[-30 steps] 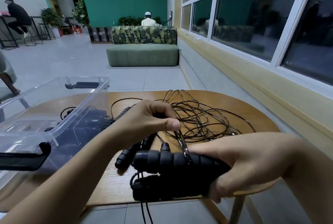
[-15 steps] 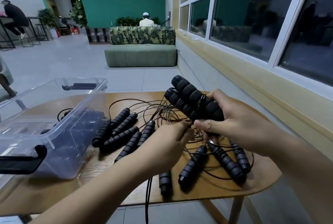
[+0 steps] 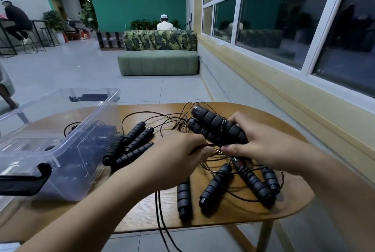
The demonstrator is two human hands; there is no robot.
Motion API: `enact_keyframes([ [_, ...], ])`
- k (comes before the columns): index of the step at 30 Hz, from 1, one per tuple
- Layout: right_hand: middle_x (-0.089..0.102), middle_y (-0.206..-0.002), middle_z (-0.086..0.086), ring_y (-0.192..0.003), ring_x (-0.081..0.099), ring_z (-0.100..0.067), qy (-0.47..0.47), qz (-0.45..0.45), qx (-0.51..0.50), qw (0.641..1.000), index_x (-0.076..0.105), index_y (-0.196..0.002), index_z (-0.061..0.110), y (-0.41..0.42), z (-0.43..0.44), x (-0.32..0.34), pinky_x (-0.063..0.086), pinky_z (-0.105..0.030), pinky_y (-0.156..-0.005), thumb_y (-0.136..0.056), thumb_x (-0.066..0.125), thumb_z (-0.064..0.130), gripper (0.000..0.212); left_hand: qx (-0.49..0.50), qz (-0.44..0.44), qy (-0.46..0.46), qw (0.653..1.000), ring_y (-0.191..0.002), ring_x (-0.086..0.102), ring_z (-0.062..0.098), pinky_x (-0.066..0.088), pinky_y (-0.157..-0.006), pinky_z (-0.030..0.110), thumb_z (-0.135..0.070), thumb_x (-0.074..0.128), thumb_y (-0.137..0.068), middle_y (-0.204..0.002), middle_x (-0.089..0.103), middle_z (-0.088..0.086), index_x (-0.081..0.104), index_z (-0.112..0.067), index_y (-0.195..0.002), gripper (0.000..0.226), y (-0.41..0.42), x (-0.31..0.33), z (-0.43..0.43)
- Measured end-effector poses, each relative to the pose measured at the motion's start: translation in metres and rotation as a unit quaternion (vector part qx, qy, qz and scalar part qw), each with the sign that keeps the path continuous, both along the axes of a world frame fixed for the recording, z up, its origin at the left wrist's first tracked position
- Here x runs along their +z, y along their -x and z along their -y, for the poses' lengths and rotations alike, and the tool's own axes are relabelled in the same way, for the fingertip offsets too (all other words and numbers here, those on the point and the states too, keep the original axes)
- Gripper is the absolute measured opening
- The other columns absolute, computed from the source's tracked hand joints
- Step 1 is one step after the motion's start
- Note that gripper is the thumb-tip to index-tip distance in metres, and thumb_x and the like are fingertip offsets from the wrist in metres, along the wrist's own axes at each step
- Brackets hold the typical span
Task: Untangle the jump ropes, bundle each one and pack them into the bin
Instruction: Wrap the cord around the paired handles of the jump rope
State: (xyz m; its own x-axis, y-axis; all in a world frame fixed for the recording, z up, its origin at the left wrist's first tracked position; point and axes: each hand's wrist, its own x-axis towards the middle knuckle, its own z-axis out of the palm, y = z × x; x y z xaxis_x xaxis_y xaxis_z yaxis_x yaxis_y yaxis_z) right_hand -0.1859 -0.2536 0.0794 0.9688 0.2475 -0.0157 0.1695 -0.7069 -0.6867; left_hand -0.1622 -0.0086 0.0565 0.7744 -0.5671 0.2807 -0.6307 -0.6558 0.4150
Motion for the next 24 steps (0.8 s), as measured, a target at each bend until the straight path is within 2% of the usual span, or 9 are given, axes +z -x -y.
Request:
enact_keyframes([
  [4, 0.072, -0.093, 0.001, -0.083, 0.072, -0.019, 0.102, -0.037, 0.071, 0.992, 0.048, -0.113, 0.034, 0.001, -0.009, -0.001, 0.06, -0.044, -0.079, -0.095, 0.079, 0.042, 0.037, -0.033, -0.033, 0.077, 0.996, -0.048, 0.059, 0.008, 0.048, -0.05, 0.036, -0.045, 0.069, -0.1, -0.064, 0.066, -0.001, 0.068, -0.02, -0.078, 0.034, -0.009, 0.011, -0.016],
  [7, 0.074, -0.101, 0.0, -0.092, 0.073, -0.03, 0.123, -0.08, 0.159, 0.976, 0.05, -0.109, 0.047, 0.009, -0.016, 0.002, 0.06, -0.054, -0.083, -0.095, 0.078, 0.048, 0.032, -0.072, -0.085, 0.109, 0.988, -0.047, 0.065, 0.025, 0.052, -0.042, 0.042, -0.05, 0.079, -0.092, -0.059, 0.065, 0.003, 0.069, -0.021, -0.073, 0.036, -0.015, 0.011, -0.028],
  [10, 0.075, -0.104, -0.001, -0.095, 0.073, -0.035, 0.134, -0.09, 0.195, 0.967, 0.051, -0.113, 0.049, 0.014, -0.02, 0.007, 0.058, -0.058, -0.085, -0.095, 0.077, 0.052, 0.031, -0.067, -0.085, 0.112, 0.988, -0.048, 0.058, 0.027, 0.047, -0.044, 0.038, -0.056, 0.083, -0.083, -0.056, 0.059, 0.0, 0.067, -0.018, -0.069, 0.044, -0.025, 0.004, -0.032],
  [12, 0.076, -0.104, -0.005, -0.087, 0.073, -0.032, 0.089, -0.14, 0.225, 0.96, 0.054, -0.123, 0.039, 0.016, -0.02, 0.013, 0.063, -0.049, -0.076, -0.098, 0.078, 0.042, 0.035, -0.071, -0.077, 0.113, 0.988, -0.048, 0.046, 0.018, 0.038, -0.047, 0.034, -0.061, 0.079, -0.084, -0.053, 0.049, -0.006, 0.059, -0.014, -0.066, 0.054, -0.029, -0.002, -0.033],
  [15, 0.074, -0.094, -0.006, -0.072, 0.068, -0.018, -0.02, -0.206, 0.281, 0.937, 0.055, -0.125, 0.024, 0.023, -0.024, 0.022, 0.054, -0.026, -0.058, -0.102, 0.075, 0.019, 0.031, -0.079, -0.085, 0.145, 0.983, -0.055, 0.035, 0.012, 0.028, -0.053, 0.036, -0.061, 0.067, -0.097, -0.057, 0.037, -0.006, 0.052, -0.019, -0.061, 0.057, -0.032, -0.004, -0.028],
  [18, 0.072, -0.085, -0.008, -0.067, 0.066, -0.016, -0.13, -0.188, 0.296, 0.927, 0.052, -0.128, 0.009, 0.026, -0.023, 0.022, 0.052, -0.024, -0.058, -0.103, 0.069, 0.006, 0.03, -0.038, -0.167, 0.23, 0.958, -0.052, 0.042, 0.015, 0.036, -0.055, 0.032, -0.048, 0.057, -0.107, -0.054, 0.047, -0.004, 0.056, -0.019, -0.056, 0.059, -0.044, -0.011, -0.027],
  [21, 0.072, -0.085, -0.011, -0.071, 0.069, -0.018, -0.229, -0.152, 0.27, 0.923, 0.054, -0.13, 0.009, 0.024, -0.02, 0.019, 0.055, -0.026, -0.062, -0.103, 0.067, 0.005, 0.031, 0.033, -0.236, 0.29, 0.927, -0.065, 0.059, 0.014, 0.058, -0.076, 0.038, -0.036, 0.057, -0.11, -0.07, 0.067, 0.007, 0.067, -0.003, -0.087, 0.042, -0.055, -0.035, -0.037],
  [23, 0.072, -0.092, -0.015, -0.078, 0.071, -0.022, -0.285, -0.121, 0.242, 0.92, 0.057, -0.134, 0.01, 0.02, -0.02, 0.016, 0.057, -0.027, -0.063, -0.101, 0.07, 0.008, 0.035, 0.014, -0.208, 0.298, 0.932, -0.061, 0.049, 0.019, 0.045, -0.059, 0.035, -0.025, 0.054, -0.108, -0.067, 0.052, 0.023, 0.056, 0.007, -0.085, 0.04, -0.043, -0.037, -0.029],
  [24, 0.071, -0.099, -0.023, -0.081, 0.071, -0.026, -0.311, -0.104, 0.224, 0.918, 0.06, -0.133, 0.011, 0.019, -0.02, 0.015, 0.058, -0.029, -0.062, -0.098, 0.072, 0.011, 0.037, 0.001, -0.202, 0.314, 0.928, -0.055, 0.038, 0.017, 0.033, -0.054, 0.031, -0.023, 0.049, -0.11, -0.06, 0.041, 0.017, 0.052, 0.004, -0.078, 0.043, -0.034, -0.032, -0.02],
])
